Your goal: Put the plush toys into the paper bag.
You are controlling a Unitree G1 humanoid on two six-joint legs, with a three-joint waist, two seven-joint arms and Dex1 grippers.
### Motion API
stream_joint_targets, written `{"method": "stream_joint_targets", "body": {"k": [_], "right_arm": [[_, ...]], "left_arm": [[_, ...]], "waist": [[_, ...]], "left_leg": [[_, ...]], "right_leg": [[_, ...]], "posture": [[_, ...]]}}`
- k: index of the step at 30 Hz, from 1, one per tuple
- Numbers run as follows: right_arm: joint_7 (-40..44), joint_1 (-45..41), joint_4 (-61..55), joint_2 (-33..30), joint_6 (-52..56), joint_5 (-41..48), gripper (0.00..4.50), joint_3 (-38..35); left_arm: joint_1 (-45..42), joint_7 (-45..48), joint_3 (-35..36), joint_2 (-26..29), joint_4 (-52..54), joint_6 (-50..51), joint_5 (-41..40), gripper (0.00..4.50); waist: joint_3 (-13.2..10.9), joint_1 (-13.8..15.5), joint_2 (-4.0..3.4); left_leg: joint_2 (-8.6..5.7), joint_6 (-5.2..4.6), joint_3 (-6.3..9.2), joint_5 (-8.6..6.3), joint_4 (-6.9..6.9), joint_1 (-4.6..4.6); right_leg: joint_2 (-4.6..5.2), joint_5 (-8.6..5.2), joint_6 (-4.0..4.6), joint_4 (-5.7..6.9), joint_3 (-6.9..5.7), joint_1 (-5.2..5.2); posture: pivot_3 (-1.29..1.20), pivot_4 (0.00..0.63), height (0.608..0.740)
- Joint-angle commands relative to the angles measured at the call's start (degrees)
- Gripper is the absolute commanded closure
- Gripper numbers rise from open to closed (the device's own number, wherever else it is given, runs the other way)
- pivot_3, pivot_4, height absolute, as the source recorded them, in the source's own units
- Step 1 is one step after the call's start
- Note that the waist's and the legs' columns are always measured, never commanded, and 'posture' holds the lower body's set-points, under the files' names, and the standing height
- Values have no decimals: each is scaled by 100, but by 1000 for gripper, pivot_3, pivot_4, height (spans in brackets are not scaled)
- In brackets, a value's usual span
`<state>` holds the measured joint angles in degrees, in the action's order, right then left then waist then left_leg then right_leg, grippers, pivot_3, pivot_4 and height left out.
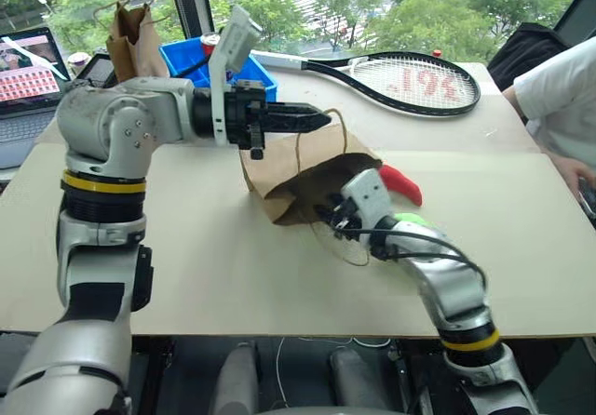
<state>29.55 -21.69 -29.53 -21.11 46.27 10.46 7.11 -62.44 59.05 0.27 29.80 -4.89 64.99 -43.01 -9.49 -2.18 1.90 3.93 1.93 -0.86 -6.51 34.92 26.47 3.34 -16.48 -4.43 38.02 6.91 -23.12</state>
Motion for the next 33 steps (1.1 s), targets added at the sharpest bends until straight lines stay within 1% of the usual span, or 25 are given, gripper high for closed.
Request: {"method": "stream_joint_targets", "body": {"k": [1,2,4,6,8,10,11,14,16,18,20,22,24,27,28,30,32,33], "right_arm": [[210,-244,-994,-406,844,606,1015,-666],[291,-270,-1183,-590,1100,781,626,-881],[469,-266,-1485,-1067,1579,1055,28,-1320],[540,-201,-1611,-1489,1939,1200,28,-1705],[516,-14,-1608,-1917,2209,1154,28,-2093],[427,240,-1527,-2095,2325,1127,28,-2307],[361,393,-1452,-2110,2361,1114,28,-2376],[-69,592,-1153,-1498,2244,1119,28,-2627],[-260,636,-1079,-1180,2214,1152,28,-2599],[-378,773,-1062,-1170,2234,1074,28,-2461],[-429,988,-1054,-1392,2295,953,28,-2296],[-421,1159,-1045,-1480,2387,1013,28,-2230],[-484,1309,-949,-1348,2363,1071,28,-2167],[-653,1628,-615,-1281,2087,837,28,-1801],[-748,1683,-498,-1175,1974,774,268,-1784],[-738,1821,-460,-1220,1739,714,710,-1725],[-688,1911,-563,-1330,1622,731,1397,-1861],[-615,1986,-622,-1481,1573,730,1777,-1979]], "left_arm": [[-16,-134,180,-35,220,184,-232,4500],[-13,-169,207,-59,211,225,-265,4500],[13,-195,200,-86,231,247,-302,4500],[28,-249,194,-129,247,267,-343,4500],[37,-309,205,-184,267,306,-389,4500],[45,-350,227,-224,294,357,-438,4500],[44,-358,228,-241,302,383,-463,4500],[73,-336,197,-227,378,455,-541,4500],[97,-313,139,-159,415,433,-516,4500],[88,-288,119,-91,425,421,-501,4500],[61,-288,139,-57,428,453,-524,4500],[56,-298,142,-43,462,497,-561,4500],[71,-354,118,-67,543,557,-604,4500],[67,-383,123,-126,630,680,-704,4500],[55,-407,136,-144,620,708,-718,4500],[41,-443,138,-153,600,731,-743,4500],[10,-503,141,-178,548,740,-753,4500],[-13,-533,148,-199,520,749,-756,4500]], "waist": [[-1,-4,2],[-1,-3,2],[-1,-2,2],[-2,2,3],[-3,15,0],[-3,36,2],[-3,35,2],[-4,-6,3],[-4,-44,-1],[-5,-49,-2],[-5,-33,-2],[-5,-9,-2],[-5,-5,-1],[-5,-11,-2],[-5,-13,-2],[-5,-18,-2],[-5,-21,-2],[-5,-20,-2]], "left_leg": [[1,0,0,0,0,0],[1,0,1,0,0,0],[1,0,1,0,0,0],[0,0,0,0,-1,0],[0,0,0,0,0,-1],[-5,0,0,0,0,0],[-5,0,0,0,0,0],[-4,-1,1,0,-2,-2],[-4,-1,2,0,-1,-2],[-6,-1,2,0,0,-3],[-6,-1,2,0,-1,-3],[-7,-1,2,0,-1,-2],[-8,-1,2,0,-1,-1],[-7,-1,2,0,0,-1],[-8,-1,2,0,0,-2],[-7,-1,2,0,1,-3],[-7,-1,3,0,1,-4],[-7,-1,4,0,2,-4]], "right_leg": [[-1,0,0,0,-1,1],[-1,0,1,0,-1,-1],[-1,0,0,0,-1,0],[1,0,0,-2,-1,1],[1,0,1,-3,0,0],[5,0,1,-7,-1,3],[5,0,1,-8,0,2],[3,0,1,-7,0,3],[2,0,1,-2,4,-1],[1,0,1,0,7,-2],[1,0,1,-1,7,-1],[3,0,0,-5,6,1],[4,-1,0,-9,5,2],[3,-1,0,-7,4,2],[4,-1,0,-7,5,2],[3,-1,0,-7,3,2],[3,-2,-2,-6,4,4],[3,-4,-5,-6,4,5]], "posture": [[0,150,740],[0,150,740],[0,150,740],[0,150,740],[0,150,740],[0,150,740],[0,150,740],[0,150,740],[0,150,740],[0,150,740],[0,150,740],[0,150,740],[0,150,740],[0,150,740],[0,150,740],[0,150,740],[0,150,740],[0,150,740]]}}
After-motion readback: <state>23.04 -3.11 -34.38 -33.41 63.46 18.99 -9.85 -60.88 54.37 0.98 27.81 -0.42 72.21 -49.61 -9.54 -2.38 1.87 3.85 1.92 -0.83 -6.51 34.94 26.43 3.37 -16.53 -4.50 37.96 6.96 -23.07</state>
